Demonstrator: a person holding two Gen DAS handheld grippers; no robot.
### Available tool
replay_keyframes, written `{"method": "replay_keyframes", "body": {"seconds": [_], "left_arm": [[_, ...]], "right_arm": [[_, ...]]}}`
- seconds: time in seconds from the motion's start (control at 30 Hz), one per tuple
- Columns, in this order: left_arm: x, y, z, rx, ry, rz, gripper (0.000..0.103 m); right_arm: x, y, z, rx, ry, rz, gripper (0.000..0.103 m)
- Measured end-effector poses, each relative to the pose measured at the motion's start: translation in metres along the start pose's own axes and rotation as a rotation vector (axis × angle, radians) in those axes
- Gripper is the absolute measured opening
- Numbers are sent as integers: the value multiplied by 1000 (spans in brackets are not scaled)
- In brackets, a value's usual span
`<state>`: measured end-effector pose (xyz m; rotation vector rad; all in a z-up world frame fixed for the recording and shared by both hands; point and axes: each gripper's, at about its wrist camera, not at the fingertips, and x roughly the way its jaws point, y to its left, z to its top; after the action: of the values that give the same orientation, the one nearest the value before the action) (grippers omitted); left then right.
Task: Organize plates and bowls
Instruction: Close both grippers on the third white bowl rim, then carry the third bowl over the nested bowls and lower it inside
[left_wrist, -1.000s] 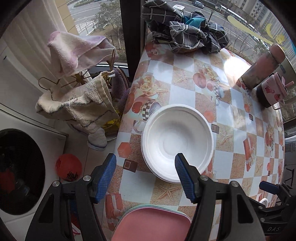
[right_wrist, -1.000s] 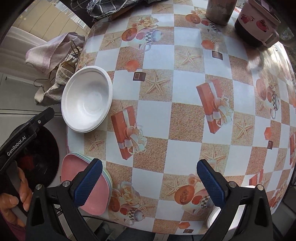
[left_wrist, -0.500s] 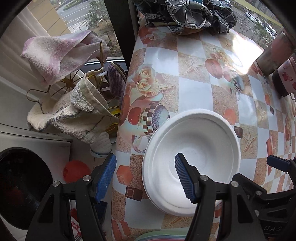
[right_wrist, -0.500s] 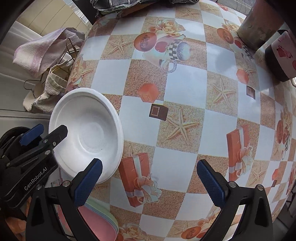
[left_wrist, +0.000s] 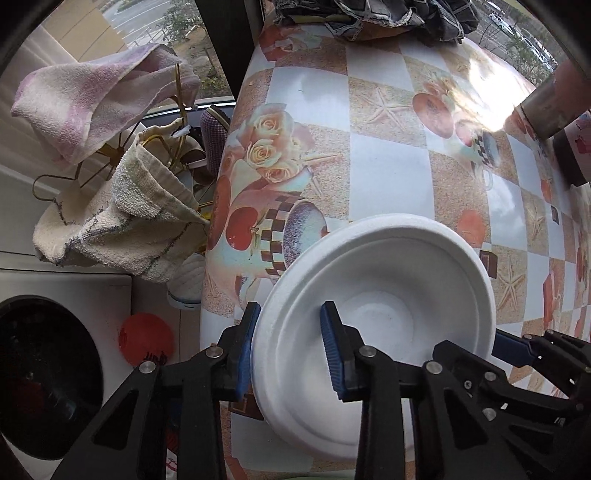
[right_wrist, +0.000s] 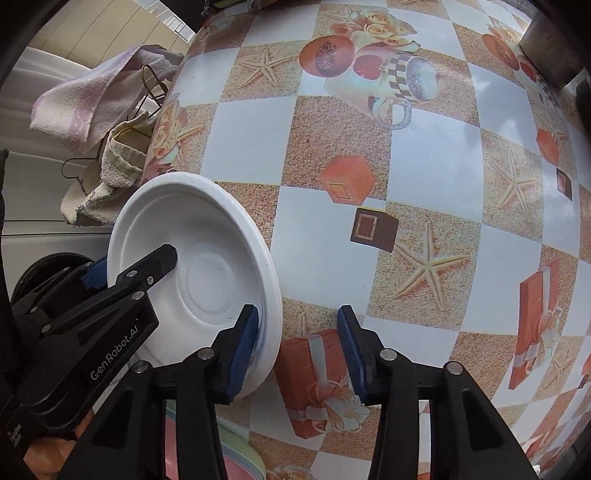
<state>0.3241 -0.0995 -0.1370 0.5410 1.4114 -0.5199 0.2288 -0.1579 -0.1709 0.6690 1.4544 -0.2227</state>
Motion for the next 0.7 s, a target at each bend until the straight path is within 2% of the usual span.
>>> {"method": "replay_keyframes", "body": {"seconds": [0.07,0.1,0.3,0.47,0.7], "left_arm": [[1,-8,-2,18,18,-26,32],[1,-13,-3,28,22,-36,30],[-1,-52,-20,82,56,-46,30],[-5,-99,-47,168,61,-49,30],[-11,-145,-93,233,77,-56,30]], "right_arm": [[3,2,1,-6,8,0,23],[3,1,0,-5,10,-8,23],[2,-20,-17,16,30,-33,22],[-4,-53,-50,62,49,-55,22],[-7,-84,-103,129,72,-78,22]]}}
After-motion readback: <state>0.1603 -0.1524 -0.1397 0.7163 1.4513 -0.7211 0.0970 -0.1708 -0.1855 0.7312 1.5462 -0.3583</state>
